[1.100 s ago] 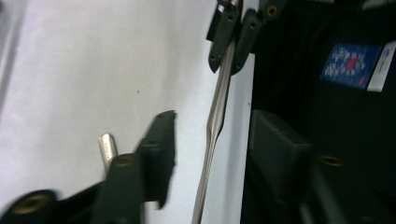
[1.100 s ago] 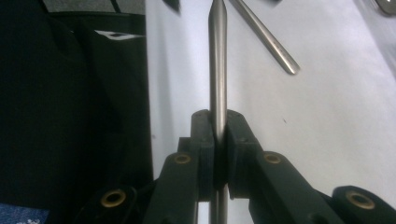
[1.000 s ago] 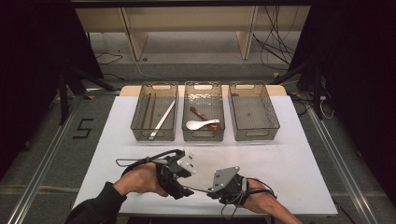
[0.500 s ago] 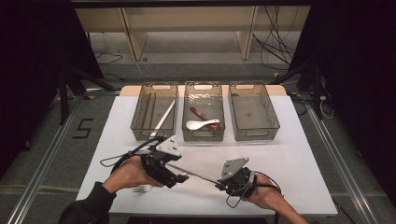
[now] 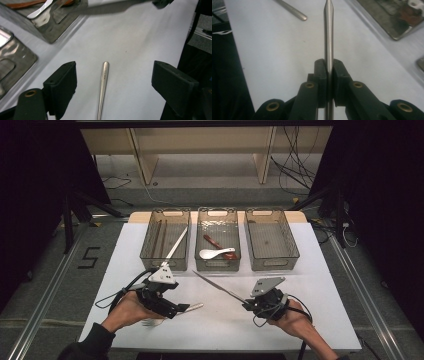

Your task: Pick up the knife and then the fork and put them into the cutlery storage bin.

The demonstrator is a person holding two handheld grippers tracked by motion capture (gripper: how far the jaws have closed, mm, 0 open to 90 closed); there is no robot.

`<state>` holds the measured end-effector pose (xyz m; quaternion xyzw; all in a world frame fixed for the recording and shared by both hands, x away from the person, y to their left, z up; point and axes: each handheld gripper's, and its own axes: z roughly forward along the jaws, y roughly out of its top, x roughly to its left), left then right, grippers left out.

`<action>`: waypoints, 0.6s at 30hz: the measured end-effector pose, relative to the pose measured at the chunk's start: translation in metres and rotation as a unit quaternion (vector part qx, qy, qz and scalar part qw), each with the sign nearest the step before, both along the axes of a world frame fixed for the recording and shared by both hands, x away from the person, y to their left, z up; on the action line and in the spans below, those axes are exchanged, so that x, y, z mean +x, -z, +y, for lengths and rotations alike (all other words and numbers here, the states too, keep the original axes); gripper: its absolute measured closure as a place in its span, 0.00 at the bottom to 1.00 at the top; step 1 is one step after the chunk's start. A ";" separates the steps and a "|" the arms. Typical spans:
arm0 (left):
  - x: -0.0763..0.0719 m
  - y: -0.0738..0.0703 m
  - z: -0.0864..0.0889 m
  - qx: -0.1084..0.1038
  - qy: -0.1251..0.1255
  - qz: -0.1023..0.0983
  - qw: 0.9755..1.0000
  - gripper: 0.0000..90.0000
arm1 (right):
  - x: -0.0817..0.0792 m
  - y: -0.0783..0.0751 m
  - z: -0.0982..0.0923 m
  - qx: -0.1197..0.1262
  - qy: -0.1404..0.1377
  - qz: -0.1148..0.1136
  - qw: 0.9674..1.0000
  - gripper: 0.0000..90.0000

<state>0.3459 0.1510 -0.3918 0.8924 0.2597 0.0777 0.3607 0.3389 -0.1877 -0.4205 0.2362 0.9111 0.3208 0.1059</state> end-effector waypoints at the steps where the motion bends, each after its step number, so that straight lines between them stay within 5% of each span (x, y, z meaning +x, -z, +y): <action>1: 0.001 0.001 0.002 0.001 -0.002 -0.001 1.000 0.21 | 0.002 -0.001 -0.003 0.003 0.004 -0.001 1.000 0.94; 18: 0.004 0.016 0.015 0.005 -0.039 -0.009 0.999 0.18 | 0.035 -0.030 -0.046 0.052 0.110 -0.026 0.992 0.94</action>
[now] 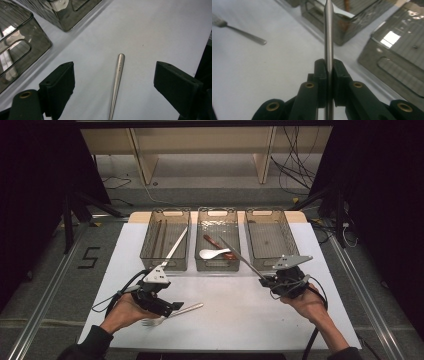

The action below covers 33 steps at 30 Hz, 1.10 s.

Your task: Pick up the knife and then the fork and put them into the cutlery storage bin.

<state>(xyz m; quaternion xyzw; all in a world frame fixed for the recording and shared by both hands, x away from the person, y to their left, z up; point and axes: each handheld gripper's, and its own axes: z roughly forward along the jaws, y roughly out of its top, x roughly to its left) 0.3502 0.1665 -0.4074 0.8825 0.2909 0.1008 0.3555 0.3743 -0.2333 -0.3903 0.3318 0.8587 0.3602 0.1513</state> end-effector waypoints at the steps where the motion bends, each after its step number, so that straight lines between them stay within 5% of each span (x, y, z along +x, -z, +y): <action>1: 0.000 0.000 0.001 0.001 -0.001 -0.001 1.000 0.19 | 0.003 -0.001 -0.003 0.002 0.006 -0.002 1.000 0.94; 16: -0.003 0.004 0.012 -0.011 -0.023 -0.003 1.000 0.18 | 0.049 -0.010 -0.028 0.013 0.086 0.000 0.996 0.94; 33: -0.006 0.004 0.014 -0.018 -0.032 -0.013 0.999 0.18 | 0.095 -0.016 -0.028 0.021 0.150 0.016 0.988 0.94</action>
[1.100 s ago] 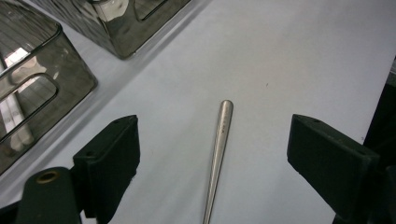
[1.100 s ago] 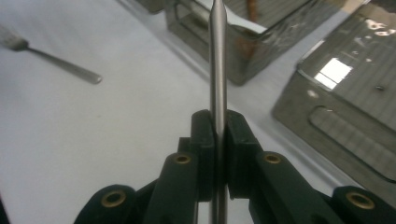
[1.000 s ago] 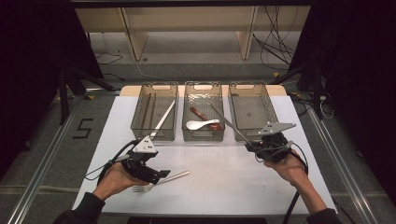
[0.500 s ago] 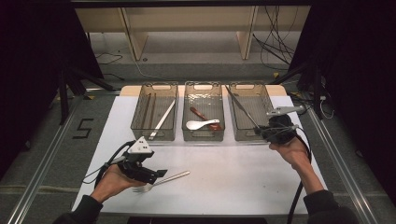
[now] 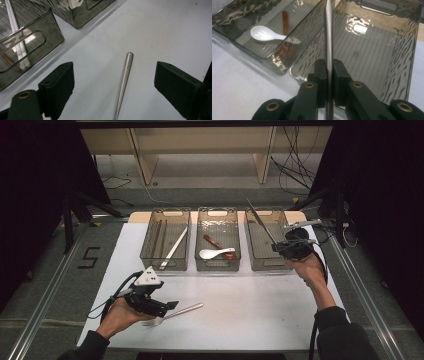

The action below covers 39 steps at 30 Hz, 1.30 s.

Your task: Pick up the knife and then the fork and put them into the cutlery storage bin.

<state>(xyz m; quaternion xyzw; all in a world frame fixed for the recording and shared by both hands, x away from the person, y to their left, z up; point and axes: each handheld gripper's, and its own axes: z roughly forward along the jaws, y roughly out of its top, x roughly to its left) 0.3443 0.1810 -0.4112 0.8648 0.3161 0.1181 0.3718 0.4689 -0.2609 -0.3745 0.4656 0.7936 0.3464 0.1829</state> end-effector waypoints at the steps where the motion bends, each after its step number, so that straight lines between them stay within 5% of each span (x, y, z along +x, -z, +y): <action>1: 0.000 0.000 0.000 0.000 0.000 0.000 1.000 0.18 | 0.002 0.000 0.000 0.001 0.004 0.001 1.000 0.94; 26: 0.000 0.004 -0.002 0.010 0.000 0.006 1.000 0.18 | 0.040 0.022 0.011 -0.009 0.079 0.049 0.996 0.92; 32: 0.001 0.004 -0.002 0.012 -0.001 0.007 1.000 0.18 | 0.040 0.016 0.012 0.015 0.068 0.041 0.997 0.69; 39: 0.002 0.005 -0.001 0.019 -0.001 0.011 1.000 0.18 | 0.025 0.004 0.015 0.023 0.039 0.020 0.999 0.55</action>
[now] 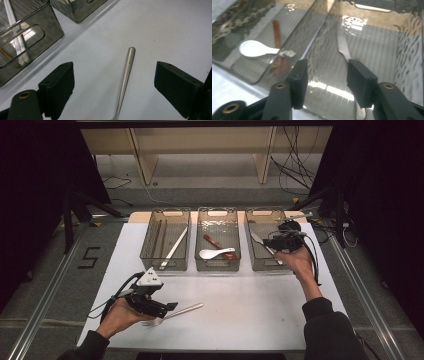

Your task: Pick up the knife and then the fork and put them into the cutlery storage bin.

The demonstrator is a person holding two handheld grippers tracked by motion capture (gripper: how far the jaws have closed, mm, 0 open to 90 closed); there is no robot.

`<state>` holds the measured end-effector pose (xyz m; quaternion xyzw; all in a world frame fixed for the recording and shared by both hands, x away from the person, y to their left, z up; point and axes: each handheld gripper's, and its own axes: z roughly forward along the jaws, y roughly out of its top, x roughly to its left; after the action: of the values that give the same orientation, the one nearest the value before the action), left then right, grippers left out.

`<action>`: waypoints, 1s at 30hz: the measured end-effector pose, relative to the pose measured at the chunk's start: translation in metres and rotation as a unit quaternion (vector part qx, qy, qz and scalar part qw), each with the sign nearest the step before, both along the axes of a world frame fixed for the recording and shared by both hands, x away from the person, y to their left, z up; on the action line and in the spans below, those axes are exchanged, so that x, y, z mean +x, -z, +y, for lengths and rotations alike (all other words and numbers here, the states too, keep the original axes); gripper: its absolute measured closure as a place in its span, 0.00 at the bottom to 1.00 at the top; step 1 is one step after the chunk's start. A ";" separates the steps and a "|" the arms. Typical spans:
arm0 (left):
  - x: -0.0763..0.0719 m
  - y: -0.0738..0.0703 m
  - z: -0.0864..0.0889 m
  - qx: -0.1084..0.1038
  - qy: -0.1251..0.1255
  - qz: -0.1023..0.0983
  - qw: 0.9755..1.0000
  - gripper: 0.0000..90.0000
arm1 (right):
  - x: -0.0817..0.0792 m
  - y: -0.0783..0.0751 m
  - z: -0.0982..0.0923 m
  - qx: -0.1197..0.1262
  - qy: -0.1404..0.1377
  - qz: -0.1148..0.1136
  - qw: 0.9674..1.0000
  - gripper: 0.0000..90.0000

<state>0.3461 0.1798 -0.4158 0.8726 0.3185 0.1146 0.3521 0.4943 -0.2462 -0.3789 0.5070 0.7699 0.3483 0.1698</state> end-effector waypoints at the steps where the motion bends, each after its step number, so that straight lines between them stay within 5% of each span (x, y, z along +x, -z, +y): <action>1: 0.000 0.000 0.000 0.001 0.001 0.000 1.000 0.18 | -0.003 -0.001 0.001 0.000 -0.007 0.000 1.000 0.53; 14: 0.001 0.004 -0.003 0.019 0.014 0.011 1.000 0.18 | -0.060 -0.002 0.018 0.013 -0.100 -0.035 0.994 0.39; 30: 0.003 0.014 -0.013 0.076 0.036 0.047 0.995 0.18 | -0.116 0.013 0.023 0.026 -0.151 -0.033 0.988 0.36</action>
<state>0.3493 0.1672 -0.4298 0.9122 0.2934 0.0848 0.2731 0.3782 -0.2231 -0.3915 0.3771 0.8226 0.4061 0.1272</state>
